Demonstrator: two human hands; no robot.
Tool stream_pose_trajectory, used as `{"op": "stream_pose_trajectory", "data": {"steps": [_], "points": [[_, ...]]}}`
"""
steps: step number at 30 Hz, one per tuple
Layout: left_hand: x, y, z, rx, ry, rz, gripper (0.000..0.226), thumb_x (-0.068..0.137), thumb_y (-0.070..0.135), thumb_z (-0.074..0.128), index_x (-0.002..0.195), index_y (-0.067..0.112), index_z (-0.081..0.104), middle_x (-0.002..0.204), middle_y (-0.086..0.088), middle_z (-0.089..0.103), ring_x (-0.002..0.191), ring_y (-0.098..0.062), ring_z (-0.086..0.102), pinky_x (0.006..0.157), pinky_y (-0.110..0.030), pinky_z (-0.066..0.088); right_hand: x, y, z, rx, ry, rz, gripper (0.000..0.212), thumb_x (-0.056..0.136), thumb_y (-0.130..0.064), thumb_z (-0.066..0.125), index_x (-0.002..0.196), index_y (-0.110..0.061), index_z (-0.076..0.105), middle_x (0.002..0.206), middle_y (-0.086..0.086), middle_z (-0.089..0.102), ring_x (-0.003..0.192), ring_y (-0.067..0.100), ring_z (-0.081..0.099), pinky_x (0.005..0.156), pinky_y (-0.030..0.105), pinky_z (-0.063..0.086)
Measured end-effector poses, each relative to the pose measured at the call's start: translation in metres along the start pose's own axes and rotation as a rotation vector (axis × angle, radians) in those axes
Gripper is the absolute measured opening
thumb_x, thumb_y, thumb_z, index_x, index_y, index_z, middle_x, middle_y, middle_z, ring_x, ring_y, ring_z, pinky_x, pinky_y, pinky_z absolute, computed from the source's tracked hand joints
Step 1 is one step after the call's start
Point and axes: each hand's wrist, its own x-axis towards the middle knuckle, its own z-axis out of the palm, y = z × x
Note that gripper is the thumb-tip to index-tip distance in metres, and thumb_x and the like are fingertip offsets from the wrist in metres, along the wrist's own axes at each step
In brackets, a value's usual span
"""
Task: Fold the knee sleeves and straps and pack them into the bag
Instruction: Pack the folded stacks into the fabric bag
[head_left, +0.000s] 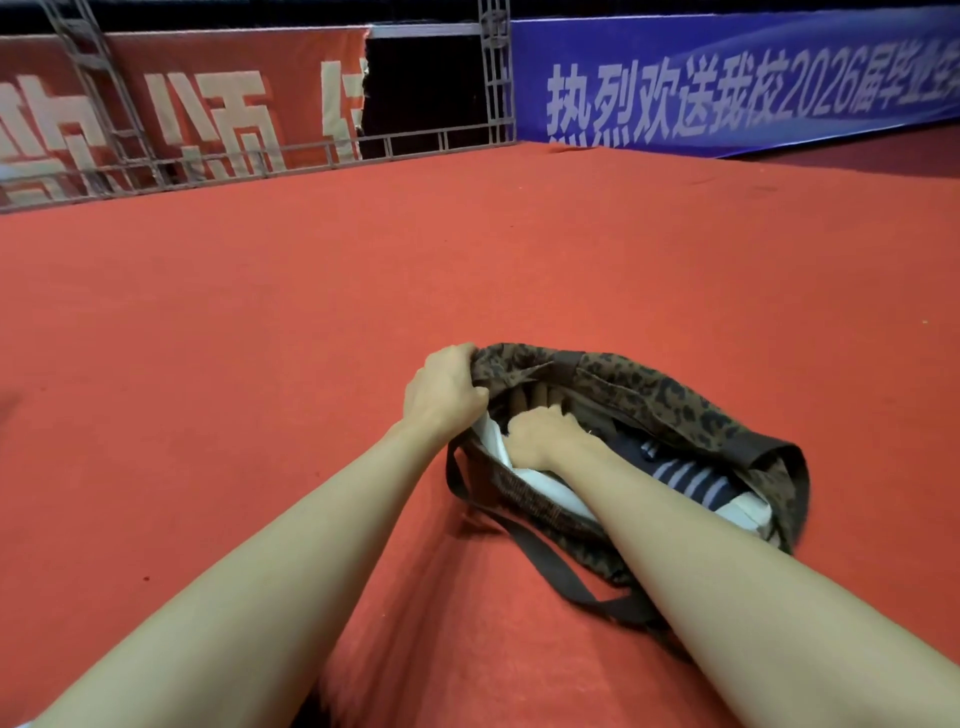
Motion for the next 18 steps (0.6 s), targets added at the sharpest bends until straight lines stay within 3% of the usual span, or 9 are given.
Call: {"op": "stream_pose_trajectory", "data": {"steps": [3, 6, 10, 13, 14, 18], "points": [[0.001, -0.003, 0.004, -0.067, -0.006, 0.048, 0.01, 0.076, 0.006, 0.052, 0.08, 0.013, 0.048, 0.076, -0.003, 0.058, 0.077, -0.036, 0.057, 0.057, -0.041, 0.039, 0.013, -0.009, -0.002, -0.096, 0.037, -0.001, 0.032, 0.105, -0.023, 0.039, 0.121, -0.01, 0.063, 0.14, 0.016, 0.057, 0.127, 0.04, 0.05, 0.094, 0.046, 0.038], [0.003, -0.005, 0.009, -0.13, -0.093, 0.045, 0.008, 0.085, 0.011, 0.055, 0.09, 0.011, 0.049, 0.084, -0.007, 0.061, 0.085, -0.037, 0.058, 0.067, -0.044, 0.044, 0.022, -0.015, 0.007, -0.131, 0.088, -0.007, 0.033, 0.103, -0.025, 0.042, 0.127, -0.017, 0.063, 0.136, 0.008, 0.061, 0.128, 0.034, 0.052, 0.103, 0.048, 0.035], [0.006, -0.013, 0.02, -0.061, -0.331, -0.011, 0.031, 0.096, 0.015, 0.055, 0.126, 0.014, 0.05, 0.123, -0.018, 0.066, 0.113, -0.039, 0.06, 0.079, -0.034, 0.04, 0.025, -0.012, 0.013, -0.158, 0.025, -0.051, 0.033, 0.103, -0.033, 0.043, 0.12, -0.018, 0.067, 0.132, 0.009, 0.063, 0.128, 0.037, 0.052, 0.11, 0.053, 0.031], [0.006, -0.017, 0.028, -0.012, -0.376, -0.037, 0.056, 0.097, 0.013, 0.052, 0.152, 0.016, 0.038, 0.137, -0.019, 0.062, 0.124, -0.038, 0.058, 0.092, -0.037, 0.046, 0.022, -0.005, -0.001, -0.106, -0.072, -0.05, 0.034, 0.101, -0.04, 0.044, 0.115, -0.015, 0.063, 0.133, 0.016, 0.058, 0.13, 0.042, 0.048, 0.112, 0.053, 0.035], [0.006, -0.016, 0.027, 0.0, -0.383, -0.048, 0.06, 0.097, 0.012, 0.051, 0.155, 0.018, 0.035, 0.139, -0.02, 0.062, 0.126, -0.038, 0.057, 0.095, -0.037, 0.047, 0.02, 0.0, -0.004, -0.099, -0.08, -0.051, 0.037, 0.1, -0.045, 0.047, 0.114, -0.013, 0.06, 0.133, 0.017, 0.056, 0.131, 0.042, 0.047, 0.113, 0.052, 0.037], [0.0, -0.015, 0.019, -0.002, -0.356, -0.09, 0.051, 0.096, 0.017, 0.057, 0.145, 0.012, 0.042, 0.133, -0.02, 0.063, 0.124, -0.038, 0.059, 0.098, -0.039, 0.049, -0.007, 0.019, -0.003, -0.124, 0.018, -0.023, 0.079, 0.097, -0.06, 0.054, 0.148, -0.004, 0.032, 0.151, 0.018, 0.035, 0.14, 0.039, 0.037, 0.111, 0.053, 0.038]]}}
